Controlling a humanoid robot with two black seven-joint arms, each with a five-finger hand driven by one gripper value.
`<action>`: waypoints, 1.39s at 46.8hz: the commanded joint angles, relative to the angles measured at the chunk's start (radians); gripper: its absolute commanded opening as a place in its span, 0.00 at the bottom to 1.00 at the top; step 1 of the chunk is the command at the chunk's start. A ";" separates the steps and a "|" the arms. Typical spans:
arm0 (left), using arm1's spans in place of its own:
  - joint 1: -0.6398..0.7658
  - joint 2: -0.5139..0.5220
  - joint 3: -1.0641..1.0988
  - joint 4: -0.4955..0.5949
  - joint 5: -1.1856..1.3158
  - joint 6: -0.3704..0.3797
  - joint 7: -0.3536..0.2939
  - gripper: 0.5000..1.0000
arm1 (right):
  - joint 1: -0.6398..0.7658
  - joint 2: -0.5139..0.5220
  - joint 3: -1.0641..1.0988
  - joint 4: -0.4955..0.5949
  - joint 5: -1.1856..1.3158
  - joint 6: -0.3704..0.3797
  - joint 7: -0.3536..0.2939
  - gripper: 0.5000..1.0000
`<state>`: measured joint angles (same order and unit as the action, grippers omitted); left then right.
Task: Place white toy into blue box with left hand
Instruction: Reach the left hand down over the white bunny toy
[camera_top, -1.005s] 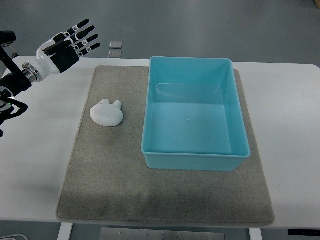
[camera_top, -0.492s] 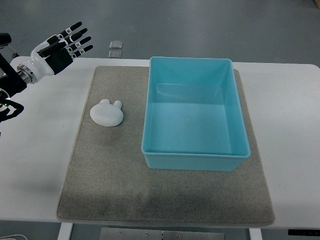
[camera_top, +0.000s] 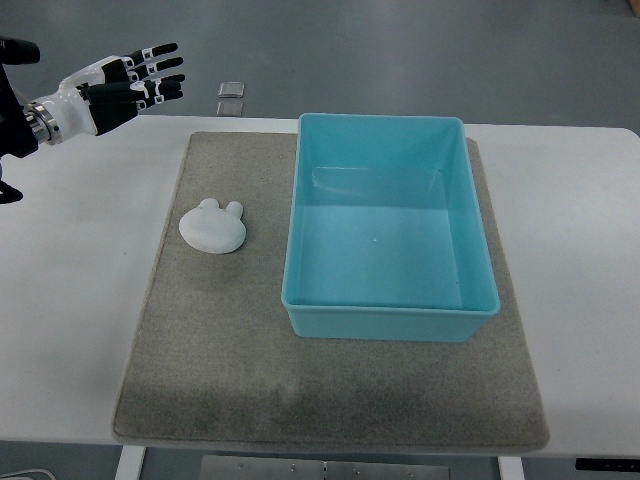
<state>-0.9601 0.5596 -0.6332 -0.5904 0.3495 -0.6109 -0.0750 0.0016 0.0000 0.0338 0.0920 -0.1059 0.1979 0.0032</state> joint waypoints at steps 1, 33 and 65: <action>-0.017 0.008 0.000 -0.002 0.118 0.000 -0.051 0.99 | 0.000 0.000 0.000 0.000 0.000 0.000 0.000 0.87; 0.014 0.197 0.015 -0.413 0.792 0.040 -0.279 0.96 | 0.000 0.000 0.000 0.000 0.000 0.000 0.000 0.87; 0.121 0.226 0.073 -0.594 1.026 0.204 -0.282 0.95 | 0.000 0.000 0.000 0.000 0.000 0.000 0.000 0.87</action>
<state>-0.8408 0.7903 -0.5613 -1.1860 1.3512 -0.4080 -0.3576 0.0015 0.0000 0.0337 0.0921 -0.1058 0.1979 0.0030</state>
